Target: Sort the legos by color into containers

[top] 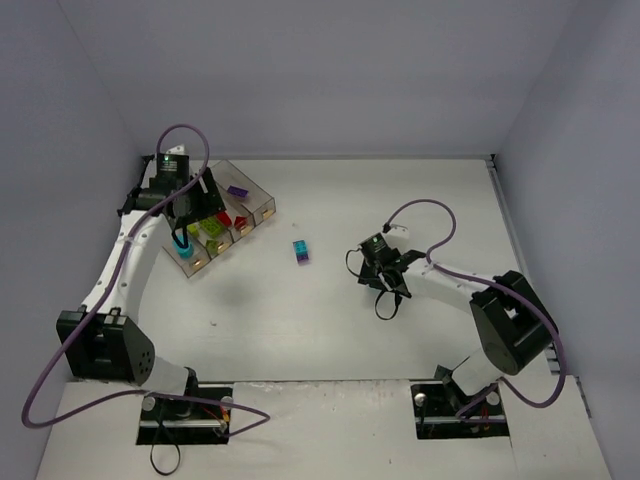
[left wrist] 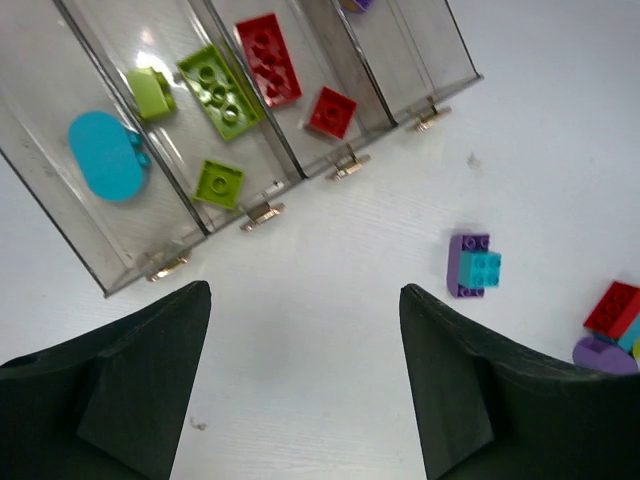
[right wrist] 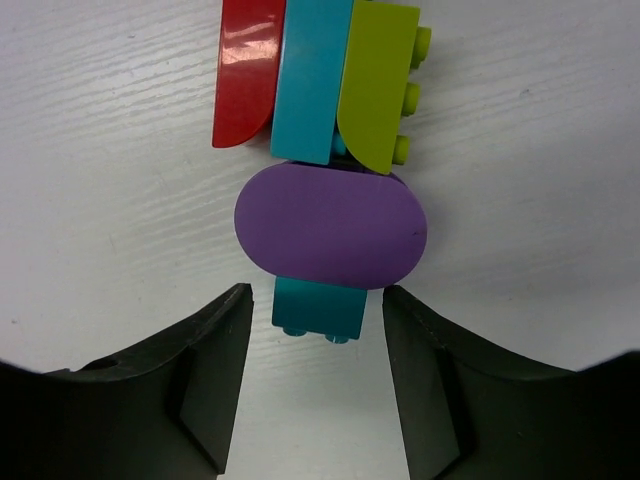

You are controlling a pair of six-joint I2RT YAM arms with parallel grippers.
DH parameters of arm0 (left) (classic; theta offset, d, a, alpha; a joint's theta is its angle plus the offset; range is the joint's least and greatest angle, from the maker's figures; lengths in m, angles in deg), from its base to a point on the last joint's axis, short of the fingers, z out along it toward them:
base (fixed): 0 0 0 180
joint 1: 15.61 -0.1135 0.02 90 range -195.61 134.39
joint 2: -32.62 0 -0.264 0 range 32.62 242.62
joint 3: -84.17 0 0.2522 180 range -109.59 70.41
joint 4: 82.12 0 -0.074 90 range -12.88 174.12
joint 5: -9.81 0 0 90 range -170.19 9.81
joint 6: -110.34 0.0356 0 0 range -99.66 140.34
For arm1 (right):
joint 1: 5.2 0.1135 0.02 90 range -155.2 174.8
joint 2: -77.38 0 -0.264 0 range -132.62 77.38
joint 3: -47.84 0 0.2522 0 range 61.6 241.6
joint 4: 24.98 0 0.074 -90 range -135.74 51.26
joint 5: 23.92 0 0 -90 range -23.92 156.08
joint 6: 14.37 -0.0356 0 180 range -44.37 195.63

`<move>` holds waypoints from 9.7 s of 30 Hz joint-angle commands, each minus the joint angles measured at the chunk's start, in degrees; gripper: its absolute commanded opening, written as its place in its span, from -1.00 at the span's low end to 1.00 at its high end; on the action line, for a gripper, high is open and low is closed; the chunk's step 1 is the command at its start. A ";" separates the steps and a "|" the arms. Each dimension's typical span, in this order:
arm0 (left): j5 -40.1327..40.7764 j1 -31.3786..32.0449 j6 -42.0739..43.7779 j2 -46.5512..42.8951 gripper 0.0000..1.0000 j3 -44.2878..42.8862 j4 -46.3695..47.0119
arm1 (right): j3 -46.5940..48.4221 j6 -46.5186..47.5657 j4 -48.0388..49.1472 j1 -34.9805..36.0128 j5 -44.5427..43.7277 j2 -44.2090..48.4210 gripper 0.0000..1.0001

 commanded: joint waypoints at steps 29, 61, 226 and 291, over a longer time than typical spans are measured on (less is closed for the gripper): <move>-34.54 25.56 -6.34 -5.90 0.47 4.50 12.32 | -4.35 47.32 23.05 9.40 32.83 26.24 -1.00; -35.16 29.26 -6.08 3.42 -1.00 -0.33 6.88 | -2.05 53.65 22.97 8.87 34.43 22.46 -0.98; -1.16 -3.52 -0.01 -0.80 -1.00 2.21 -5.78 | 7.17 39.60 19.01 3.87 29.77 12.45 1.00; -15.10 -1.95 2.01 -17.85 0.44 16.19 -1.40 | 42.51 24.73 5.91 9.93 7.53 -30.45 -1.00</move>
